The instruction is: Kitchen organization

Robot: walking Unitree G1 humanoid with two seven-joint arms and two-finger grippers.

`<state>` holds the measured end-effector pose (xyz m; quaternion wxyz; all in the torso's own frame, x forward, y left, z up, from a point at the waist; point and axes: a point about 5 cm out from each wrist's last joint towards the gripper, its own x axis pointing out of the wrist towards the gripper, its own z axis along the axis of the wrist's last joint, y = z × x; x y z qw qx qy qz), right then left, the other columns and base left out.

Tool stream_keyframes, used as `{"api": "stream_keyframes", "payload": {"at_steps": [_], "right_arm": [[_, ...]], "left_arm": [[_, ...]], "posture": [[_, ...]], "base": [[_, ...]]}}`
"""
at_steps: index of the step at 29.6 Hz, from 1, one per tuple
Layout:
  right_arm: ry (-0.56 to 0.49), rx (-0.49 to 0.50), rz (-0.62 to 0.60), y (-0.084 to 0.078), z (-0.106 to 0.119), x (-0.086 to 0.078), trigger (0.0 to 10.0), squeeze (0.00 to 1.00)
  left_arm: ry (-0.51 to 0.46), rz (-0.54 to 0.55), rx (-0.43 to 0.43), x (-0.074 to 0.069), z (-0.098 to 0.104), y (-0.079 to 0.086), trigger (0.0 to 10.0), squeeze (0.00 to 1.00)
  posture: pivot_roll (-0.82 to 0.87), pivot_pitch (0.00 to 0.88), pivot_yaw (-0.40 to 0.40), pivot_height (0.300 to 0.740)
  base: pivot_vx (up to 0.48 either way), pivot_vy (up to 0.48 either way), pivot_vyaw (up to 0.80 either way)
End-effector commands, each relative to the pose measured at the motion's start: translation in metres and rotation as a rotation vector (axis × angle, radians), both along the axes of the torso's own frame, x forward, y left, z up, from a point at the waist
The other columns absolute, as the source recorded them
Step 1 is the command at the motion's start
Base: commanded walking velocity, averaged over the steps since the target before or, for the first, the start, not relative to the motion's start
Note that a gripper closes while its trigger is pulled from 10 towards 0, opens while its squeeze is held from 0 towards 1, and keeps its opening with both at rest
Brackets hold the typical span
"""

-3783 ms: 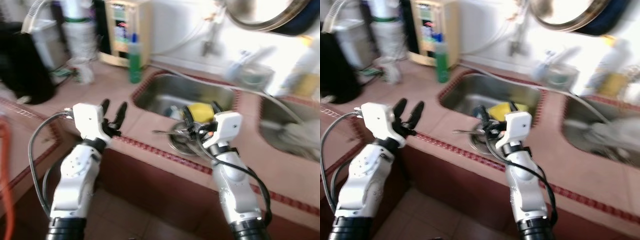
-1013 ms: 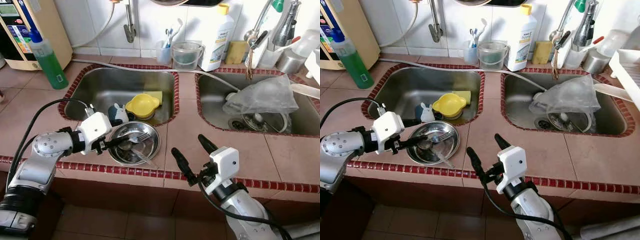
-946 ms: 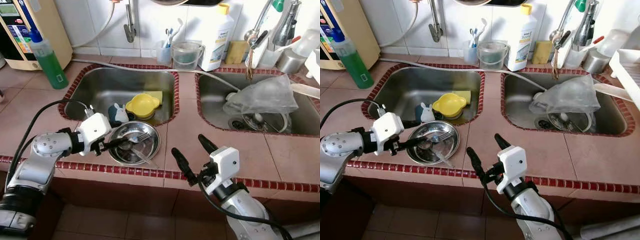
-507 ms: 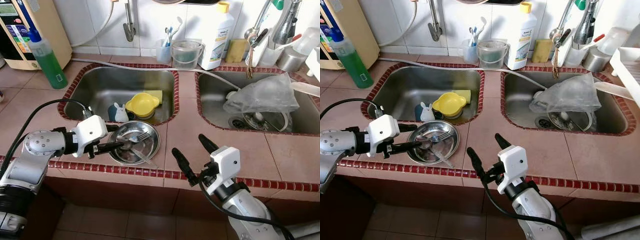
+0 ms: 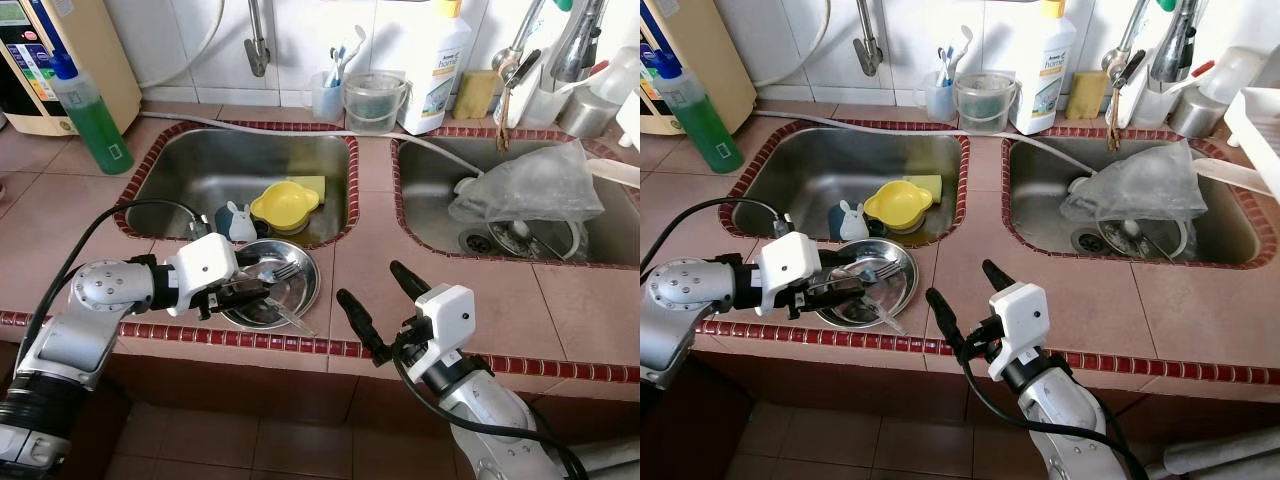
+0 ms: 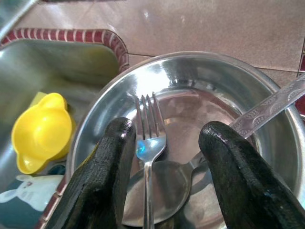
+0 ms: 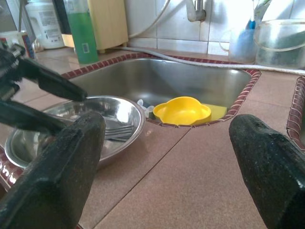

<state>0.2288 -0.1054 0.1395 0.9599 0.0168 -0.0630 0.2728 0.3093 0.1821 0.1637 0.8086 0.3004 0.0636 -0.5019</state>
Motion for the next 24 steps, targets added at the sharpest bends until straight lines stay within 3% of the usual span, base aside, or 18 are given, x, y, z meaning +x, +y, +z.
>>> {"api": "stream_keyframes", "payload": {"at_steps": [1,12,24], "right_arm": [[-0.011,0.021,-0.009,-0.001,0.007,-0.002,10.0,0.0],[-0.006,0.041,-0.022,0.0,0.011,-0.004,10.0,0.0],[0.0,0.04,-0.014,0.001,0.012,-0.003,10.0,0.0]], "left_arm": [[-0.002,0.027,0.023,0.004,0.001,-0.003,10.0,0.0],[0.078,0.112,0.078,0.007,-0.003,0.008,10.0,0.0],[0.174,0.149,0.059,0.001,0.002,0.016,10.0,0.0]], "posture": [[-0.03,0.147,0.055,0.74],[-0.03,0.152,0.066,0.74],[-0.02,0.153,0.063,0.74]], "base": [[0.0,0.0,0.0],[0.0,0.0,0.0],[0.0,0.0,0.0]]}}
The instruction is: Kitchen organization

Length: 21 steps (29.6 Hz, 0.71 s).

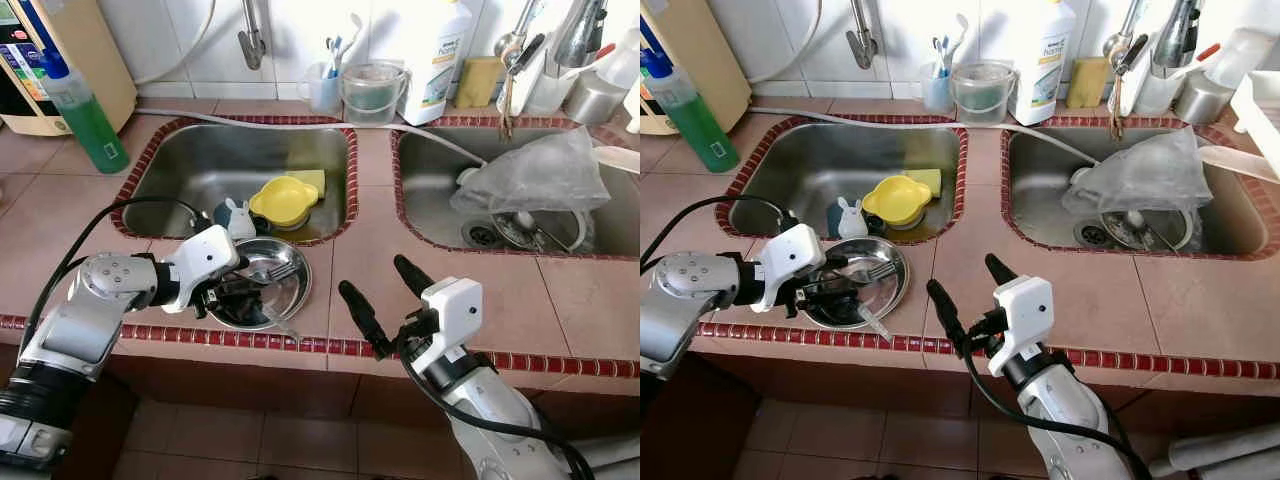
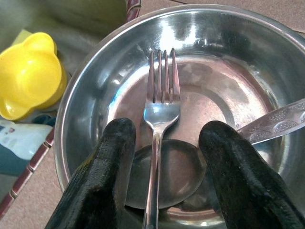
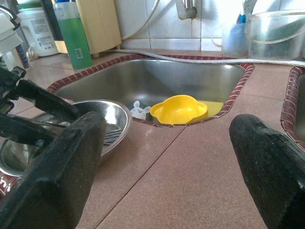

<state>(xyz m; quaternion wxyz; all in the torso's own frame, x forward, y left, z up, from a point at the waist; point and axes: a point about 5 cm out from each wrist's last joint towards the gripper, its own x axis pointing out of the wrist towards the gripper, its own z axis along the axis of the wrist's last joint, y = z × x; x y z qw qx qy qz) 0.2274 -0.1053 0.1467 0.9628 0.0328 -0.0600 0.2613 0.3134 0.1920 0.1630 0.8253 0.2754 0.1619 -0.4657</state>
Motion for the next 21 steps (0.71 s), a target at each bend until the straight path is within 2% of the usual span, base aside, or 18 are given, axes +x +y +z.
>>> {"api": "stream_keyframes", "payload": {"at_steps": [1,3,4,5,6,7,17,21], "right_arm": [[-0.015,0.009,0.008,0.0005,0.0049,-0.0014,10.0,0.0],[-0.015,0.008,0.009,0.0004,0.0049,-0.0012,10.0,0.0],[-0.014,0.008,0.009,0.0004,0.005,-0.001,10.0,0.0],[-0.014,0.009,0.008,0.0003,0.0051,-0.0008,10.0,0.0],[-0.014,0.009,0.008,0.0003,0.0051,-0.0008,10.0,0.0],[-0.015,0.008,0.008,0.0003,0.0051,-0.0007,10.0,0.0],[-0.009,0.016,0.016,0.0018,0.0047,-0.0024,10.0,0.0],[0.011,0.026,0.054,0.0054,0.0039,-0.0064,10.0,0.0]], "left_arm": [[0.016,0.007,0.005,-0.0034,0.0034,0.0062,10.0,0.0],[0.017,-0.003,0.011,-0.0046,0.0051,0.0056,10.0,0.0],[0.023,-0.003,0.011,-0.0051,0.0056,0.0056,7.8,0.0],[0.033,0.0,0.011,-0.0056,0.0061,0.0056,7.8,0.0],[0.034,-0.008,0.016,-0.0064,0.0069,0.0051,1.0,0.0],[0.038,-0.021,0.025,-0.0078,0.0078,0.0045,0.0,0.0],[0.056,-0.021,0.065,-0.0094,0.0081,0.0024,0.0,0.0],[0.066,-0.018,0.076,-0.0098,0.0086,0.0013,0.0,0.0]], "posture": [[-0.02,0.154,0.064,0.74],[-0.02,0.154,0.063,0.74],[-0.02,0.154,0.064,0.74],[-0.02,0.154,0.063,0.74],[-0.02,0.154,0.063,0.74],[-0.02,0.151,0.063,0.74],[-0.02,0.147,0.066,0.74],[-0.02,0.149,0.067,0.74]], "base": [[0.0,0.0,0.0],[0.0,0.0,0.0],[0.0,0.0,0.0],[0.0,0.0,0.0],[0.0,0.0,0.0],[0.0,0.0,0.0],[0.0,0.0,0.0],[0.0,0.0,0.0]]}}
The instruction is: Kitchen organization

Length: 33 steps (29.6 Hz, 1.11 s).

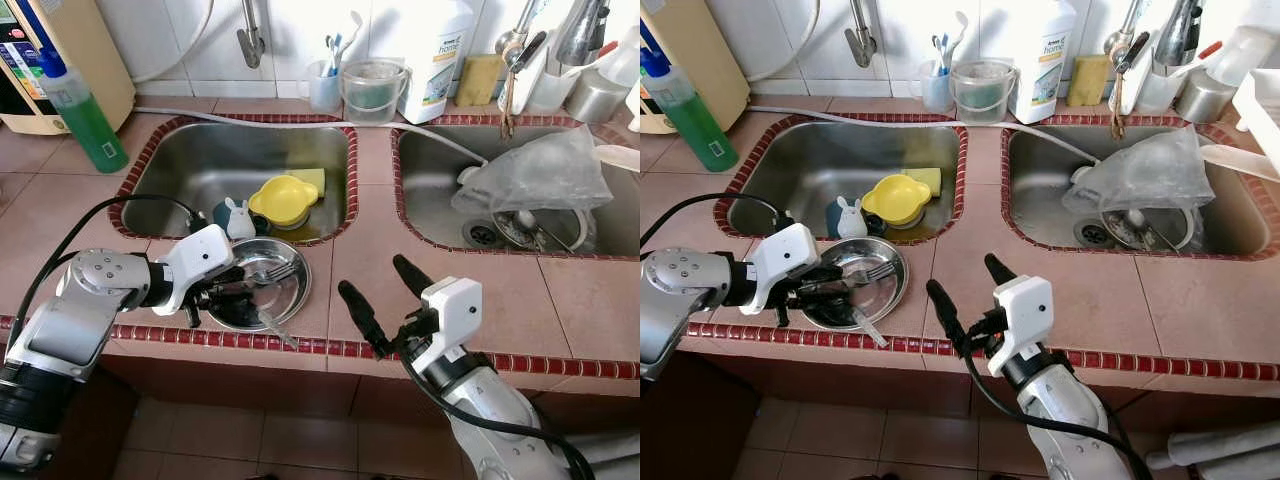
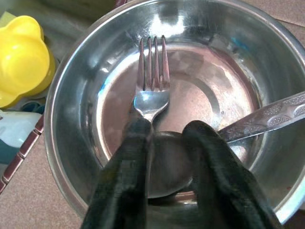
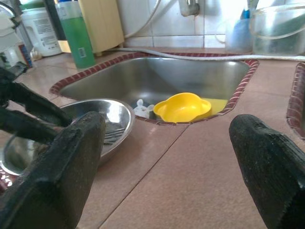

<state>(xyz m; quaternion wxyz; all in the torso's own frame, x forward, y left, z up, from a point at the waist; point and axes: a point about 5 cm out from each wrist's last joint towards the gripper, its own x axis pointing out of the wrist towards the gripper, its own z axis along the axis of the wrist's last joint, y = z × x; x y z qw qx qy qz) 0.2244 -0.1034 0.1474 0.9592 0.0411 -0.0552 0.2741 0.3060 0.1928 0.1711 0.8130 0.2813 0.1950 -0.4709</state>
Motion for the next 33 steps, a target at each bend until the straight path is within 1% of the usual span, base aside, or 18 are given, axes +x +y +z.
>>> {"api": "stream_keyframes", "payload": {"at_steps": [1,4,5,6,7,8,17,19,20,21,26,29,30,31,33], "right_arm": [[0.013,0.023,0.063,0.007,0.003,-0.007,10.0,0.0],[0.02,0.025,0.088,0.009,0.003,-0.011,10.0,0.0],[0.022,0.026,0.096,0.01,0.003,-0.012,10.0,0.0],[0.024,0.026,0.103,0.011,0.003,-0.013,10.0,0.0],[0.027,0.026,0.111,0.012,0.003,-0.014,10.0,0.0],[0.027,0.026,0.113,0.012,0.003,-0.015,10.0,0.0],[0.027,0.049,0.125,0.013,0.007,-0.016,10.0,0.0],[0.028,0.05,0.122,0.013,0.007,-0.016,10.0,0.0],[0.028,0.05,0.122,0.013,0.007,-0.016,10.0,0.0],[0.028,0.05,0.121,0.013,0.007,-0.016,10.0,0.0],[0.031,0.051,0.126,0.013,0.007,-0.017,10.0,0.0],[0.04,0.054,0.139,0.014,0.007,-0.018,10.0,0.0],[0.042,0.053,0.142,0.014,0.007,-0.018,10.0,0.0],[0.046,0.051,0.146,0.014,0.007,-0.019,10.0,0.0],[0.051,0.048,0.155,0.014,0.006,-0.02,10.0,0.0]], "left_arm": [[0.012,-0.005,0.031,-0.001,0.001,0.0,0.3,0.0],[0.007,-0.001,0.043,-0.001,0.001,0.0,0.5,0.0],[0.008,-0.001,0.043,0.0,0.001,-0.001,0.8,0.0],[0.008,-0.001,0.043,0.0,0.001,-0.001,4.5,0.0],[0.007,0.0,0.046,0.0,0.001,-0.003,6.8,0.0],[0.007,0.004,0.045,0.0,0.001,-0.003,10.0,0.0],[-0.028,0.051,0.042,0.008,0.003,-0.004,10.0,0.0],[-0.06,0.092,0.016,0.015,0.01,-0.003,10.0,0.0],[-0.062,0.101,0.013,0.016,0.011,-0.003,10.0,0.0],[-0.065,0.108,0.011,0.017,0.011,-0.002,10.0,1.0],[-0.069,0.114,0.019,0.018,0.012,-0.001,10.0,1.0],[-0.061,0.112,0.047,0.018,0.011,0.0,10.0,1.0],[-0.059,0.108,0.051,0.017,0.01,0.001,10.0,0.66],[-0.059,0.106,0.054,0.017,0.011,0.001,10.0,0.0],[-0.058,0.093,0.063,0.016,0.011,0.001,10.0,0.0]], "posture": [[-0.02,0.148,0.068,0.74],[-0.02,0.15,0.069,0.74],[-0.02,0.15,0.07,0.74],[-0.02,0.153,0.072,0.74],[-0.02,0.153,0.073,0.74],[-0.02,0.156,0.074,0.74],[-0.02,0.165,0.081,0.74],[-0.02,0.169,0.082,0.74],[-0.02,0.169,0.082,0.74],[-0.02,0.17,0.083,0.74],[-0.02,0.172,0.084,0.74],[-0.02,0.175,0.083,0.74],[-0.02,0.175,0.083,0.74],[-0.02,0.175,0.083,0.74],[-0.02,0.175,0.083,0.74]], "base": [[0.0,0.0,0.0],[0.0,0.0,0.0],[0.0,0.0,0.0],[0.0,0.0,0.0],[0.0,0.0,0.0],[0.0,0.0,0.0],[0.0,0.0,0.0],[0.0,0.0,0.0],[0.0,0.0,0.0],[0.0,0.0,0.0],[0.0,0.0,0.0],[0.0,0.0,0.0],[0.0,0.0,0.0],[0.0,0.0,0.0],[0.0,0.0,0.0]]}}
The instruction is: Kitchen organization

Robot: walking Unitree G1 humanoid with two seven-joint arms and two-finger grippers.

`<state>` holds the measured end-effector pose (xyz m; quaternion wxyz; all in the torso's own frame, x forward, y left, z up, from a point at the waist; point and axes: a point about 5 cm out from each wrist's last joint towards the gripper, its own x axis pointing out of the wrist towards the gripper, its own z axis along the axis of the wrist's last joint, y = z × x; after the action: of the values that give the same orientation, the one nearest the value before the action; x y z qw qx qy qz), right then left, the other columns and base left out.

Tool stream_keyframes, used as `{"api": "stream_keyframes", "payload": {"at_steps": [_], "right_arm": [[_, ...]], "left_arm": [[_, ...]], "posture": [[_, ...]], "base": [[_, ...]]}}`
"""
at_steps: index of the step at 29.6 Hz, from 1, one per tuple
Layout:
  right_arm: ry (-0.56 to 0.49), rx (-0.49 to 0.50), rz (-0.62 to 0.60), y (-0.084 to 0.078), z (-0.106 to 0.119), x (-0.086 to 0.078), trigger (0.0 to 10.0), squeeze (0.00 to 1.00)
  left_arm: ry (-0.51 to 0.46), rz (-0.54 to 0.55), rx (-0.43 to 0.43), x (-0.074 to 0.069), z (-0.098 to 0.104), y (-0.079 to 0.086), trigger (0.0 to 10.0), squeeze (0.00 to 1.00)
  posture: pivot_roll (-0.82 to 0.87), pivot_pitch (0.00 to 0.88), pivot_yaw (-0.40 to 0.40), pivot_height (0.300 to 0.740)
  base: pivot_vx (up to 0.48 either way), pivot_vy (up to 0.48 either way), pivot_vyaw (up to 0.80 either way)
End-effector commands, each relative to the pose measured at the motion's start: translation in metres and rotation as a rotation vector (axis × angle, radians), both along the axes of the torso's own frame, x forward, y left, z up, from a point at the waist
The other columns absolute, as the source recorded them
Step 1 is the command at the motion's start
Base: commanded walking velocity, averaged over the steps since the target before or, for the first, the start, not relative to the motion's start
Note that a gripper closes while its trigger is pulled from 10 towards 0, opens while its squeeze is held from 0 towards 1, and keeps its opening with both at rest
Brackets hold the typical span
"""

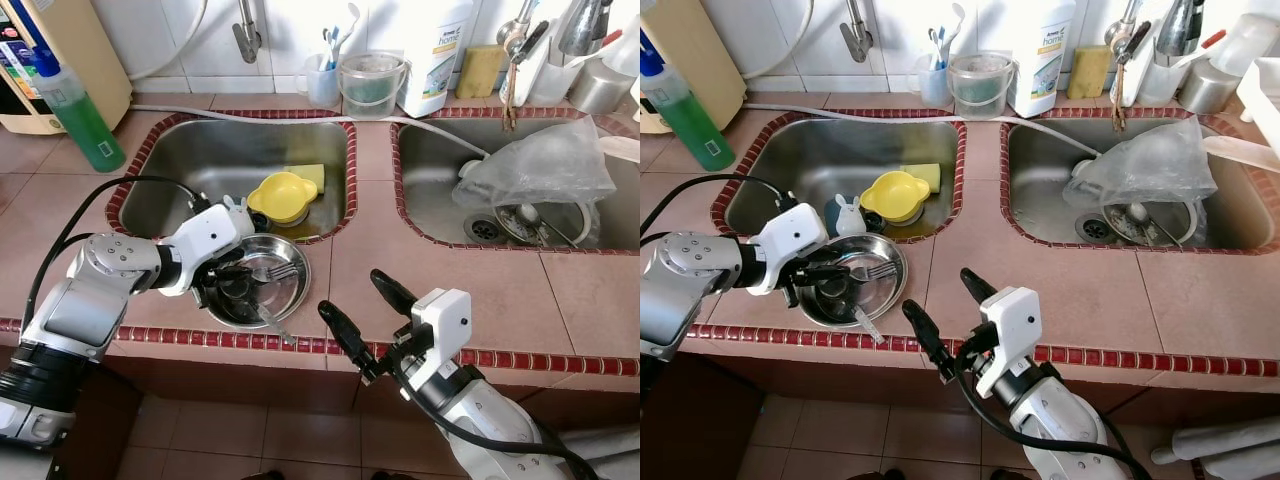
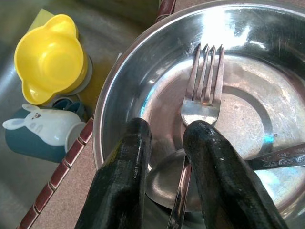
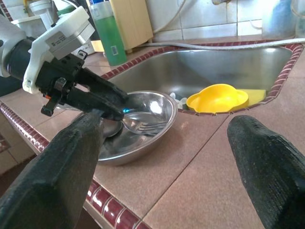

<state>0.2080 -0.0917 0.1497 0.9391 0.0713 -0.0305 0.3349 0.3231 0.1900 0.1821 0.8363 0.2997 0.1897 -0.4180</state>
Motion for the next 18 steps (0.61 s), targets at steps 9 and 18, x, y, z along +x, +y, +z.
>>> {"api": "stream_keyframes", "payload": {"at_steps": [9,18], "right_arm": [[0.001,0.0,0.03,0.001,0.002,-0.005,10.0,0.0],[0.001,-0.005,0.033,0.0,0.001,-0.004,10.0,0.0]], "left_arm": [[0.014,-0.068,0.045,-0.006,0.004,0.004,10.0,0.0],[-0.001,-0.065,-0.062,-0.003,0.02,0.006,10.0,0.0]], "posture": [[-0.02,0.178,0.081,0.74],[-0.02,0.179,0.077,0.74]], "base": [[0.0,0.0,0.0],[0.0,0.0,0.0]]}}
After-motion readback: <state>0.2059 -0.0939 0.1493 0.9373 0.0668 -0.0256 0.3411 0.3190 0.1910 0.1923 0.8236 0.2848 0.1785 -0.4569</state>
